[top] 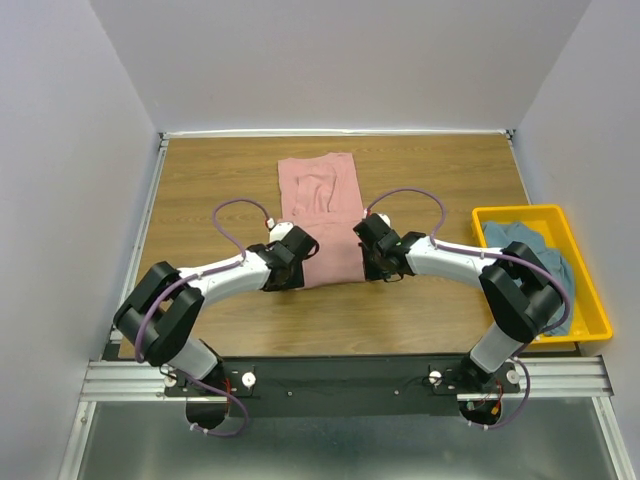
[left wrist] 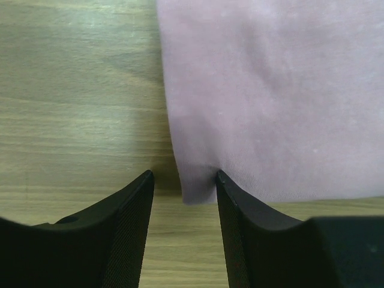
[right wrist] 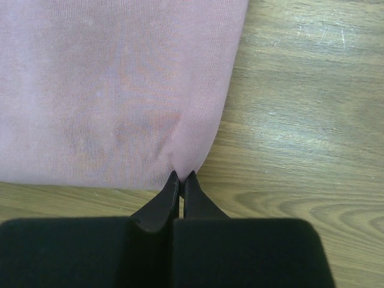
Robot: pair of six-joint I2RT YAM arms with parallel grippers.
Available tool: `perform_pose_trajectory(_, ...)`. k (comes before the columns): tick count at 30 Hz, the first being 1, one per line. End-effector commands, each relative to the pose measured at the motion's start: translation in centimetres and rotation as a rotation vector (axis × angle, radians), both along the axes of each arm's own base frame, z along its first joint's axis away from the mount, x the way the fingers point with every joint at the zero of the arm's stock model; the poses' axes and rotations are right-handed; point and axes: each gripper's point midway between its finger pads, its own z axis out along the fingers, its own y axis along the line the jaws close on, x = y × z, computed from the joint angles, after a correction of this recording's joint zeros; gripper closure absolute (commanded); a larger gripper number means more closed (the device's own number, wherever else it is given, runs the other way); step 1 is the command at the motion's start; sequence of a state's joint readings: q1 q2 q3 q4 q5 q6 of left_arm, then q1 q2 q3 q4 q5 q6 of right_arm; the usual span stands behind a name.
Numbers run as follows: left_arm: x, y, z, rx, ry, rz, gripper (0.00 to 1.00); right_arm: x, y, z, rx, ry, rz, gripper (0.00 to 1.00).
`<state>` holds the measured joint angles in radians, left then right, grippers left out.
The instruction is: Fold and stack the t-shirts
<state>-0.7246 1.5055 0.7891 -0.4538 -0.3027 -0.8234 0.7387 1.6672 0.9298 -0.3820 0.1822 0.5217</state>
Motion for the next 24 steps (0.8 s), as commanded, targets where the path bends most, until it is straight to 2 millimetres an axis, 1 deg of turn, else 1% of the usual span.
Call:
perform_pose_trajectory(1,-1.8,-0.2,-2.2,0.019,0.073,-0.03,0.46,-4.7,-4.7,-4.9,-0.208,0.176,0.021,0.99)
perform_pose_trajectory(2,-2.0,-0.2,-2.7,0.03,0.088,-0.034,0.46,-4.8,-4.8,-5.0,-0.21,0.178,0.021,0.99)
perform_pose_trajectory(4,-2.3,-0.1,-2.9,0.051,0.104,-0.038,0.47,-4.8,-4.9,-5.0,-0.209,0.179,0.02,0.99)
perform_pose_trajectory(5,-2.4,-0.1,-2.9,0.053,0.106,-0.04,0.49,-4.8,-4.9,-5.0,-0.208,0.178,0.018,0.99)
perform_pose_trajectory(7,-2.6,-0.1,-3.0,0.057,0.112,-0.043,0.58,-4.8,-4.9,-4.9,-0.208,0.175,0.018,0.99)
perform_pose_trajectory(8,-2.7,-0.1,-3.0,0.059,0.115,-0.045,0.63,-4.7,-4.8,-4.9,-0.206,0.173,0.018,0.99)
perform_pose_trajectory(9,-2.8,0.0,-3.1,0.06,0.12,-0.046,0.72,-4.7,-4.8,-4.8,-0.206,0.171,0.017,0.99)
perform_pose_trajectory(12,-3.1,0.0,-3.1,0.062,0.126,-0.049,0.9,-4.6,-4.7,-4.6,-0.199,0.165,0.019,0.99)
perform_pose_trajectory(13,-3.3,0.0,-3.1,0.06,0.133,-0.053,1.0,-4.7,-4.5,-4.5,-0.19,0.171,0.026,0.99)
perform_pose_trajectory(15,-3.7,0.0,-2.9,0.06,0.139,-0.059,1.0,-5.0,-4.2,-4.1,-0.165,0.176,0.033,0.99)
perform_pose_trajectory(16,-4.4,0.1,-2.9,0.063,0.153,-0.071,1.0,-5.6,-4.1,-4.2,-0.146,0.198,0.04,0.99)
perform_pose_trajectory(17,-4.7,0.0,-2.6,0.056,0.151,-0.075,1.0,-6.2,-4.1,-4.1,-0.139,0.214,0.042,0.99)
perform_pose_trajectory(18,-5.1,-0.1,-2.5,0.051,0.156,-0.076,1.0,-6.6,-4.1,-3.6,-0.125,0.218,0.047,0.99)
perform_pose_trajectory(21,-7.8,-0.6,-1.8,0.044,0.192,-0.125,1.0,-9.5,-4.9,-3.2,-0.141,0.288,0.063,0.99)
perform_pose_trajectory(22,-9.0,-1.1,-1.7,0.025,0.215,-0.13,1.0,-10.4,-5.2,-3.0,-0.144,0.308,0.072,0.99)
perform_pose_trajectory(23,-11.2,-1.7,-1.1,0.02,0.236,-0.183,1.0,-12.1,-5.8,-2.3,-0.143,0.349,0.068,0.99)
perform_pose_trajectory(24,-12.5,-2.1,-0.8,0.009,0.258,-0.206,1.0,-13.5,-5.9,-1.9,-0.148,0.365,0.086,0.99)
